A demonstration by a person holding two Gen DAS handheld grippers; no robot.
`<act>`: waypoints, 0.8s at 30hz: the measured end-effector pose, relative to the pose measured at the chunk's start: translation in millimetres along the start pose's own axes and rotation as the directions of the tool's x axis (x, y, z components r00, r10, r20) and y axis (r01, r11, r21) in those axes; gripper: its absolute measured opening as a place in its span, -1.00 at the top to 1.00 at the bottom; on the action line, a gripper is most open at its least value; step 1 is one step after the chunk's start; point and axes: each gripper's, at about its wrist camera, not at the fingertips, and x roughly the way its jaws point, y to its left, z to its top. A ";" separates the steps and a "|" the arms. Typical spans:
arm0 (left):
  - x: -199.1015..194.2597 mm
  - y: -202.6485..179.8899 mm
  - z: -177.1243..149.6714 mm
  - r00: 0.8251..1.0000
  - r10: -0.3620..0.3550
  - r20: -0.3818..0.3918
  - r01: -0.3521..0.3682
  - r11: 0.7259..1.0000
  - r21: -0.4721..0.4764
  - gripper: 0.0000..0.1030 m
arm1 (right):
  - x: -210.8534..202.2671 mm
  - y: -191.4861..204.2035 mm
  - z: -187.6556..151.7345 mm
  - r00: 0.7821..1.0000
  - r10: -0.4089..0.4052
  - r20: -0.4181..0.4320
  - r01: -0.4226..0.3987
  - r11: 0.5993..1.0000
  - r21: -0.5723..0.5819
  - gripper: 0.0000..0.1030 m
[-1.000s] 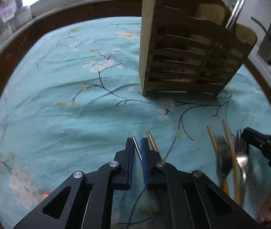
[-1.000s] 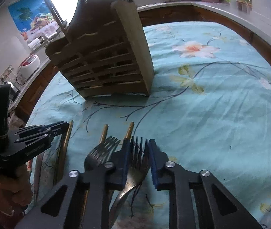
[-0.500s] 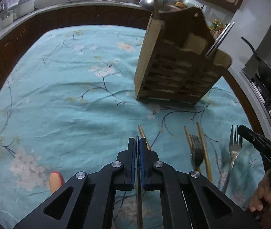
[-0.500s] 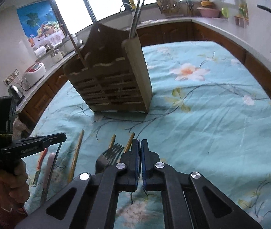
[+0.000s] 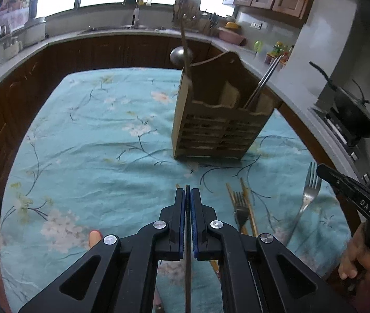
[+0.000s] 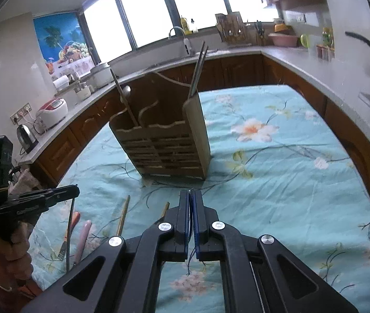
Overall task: Organize utensils
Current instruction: 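Lift both chopsticks and carry them over the wooden holder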
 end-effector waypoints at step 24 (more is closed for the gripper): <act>-92.8 13.1 -23.3 0.979 0.011 0.205 -0.001 0.999 -0.049 0.95 | -52.4 18.3 9.6 0.988 -0.043 0.149 0.053 0.997 -0.062 0.95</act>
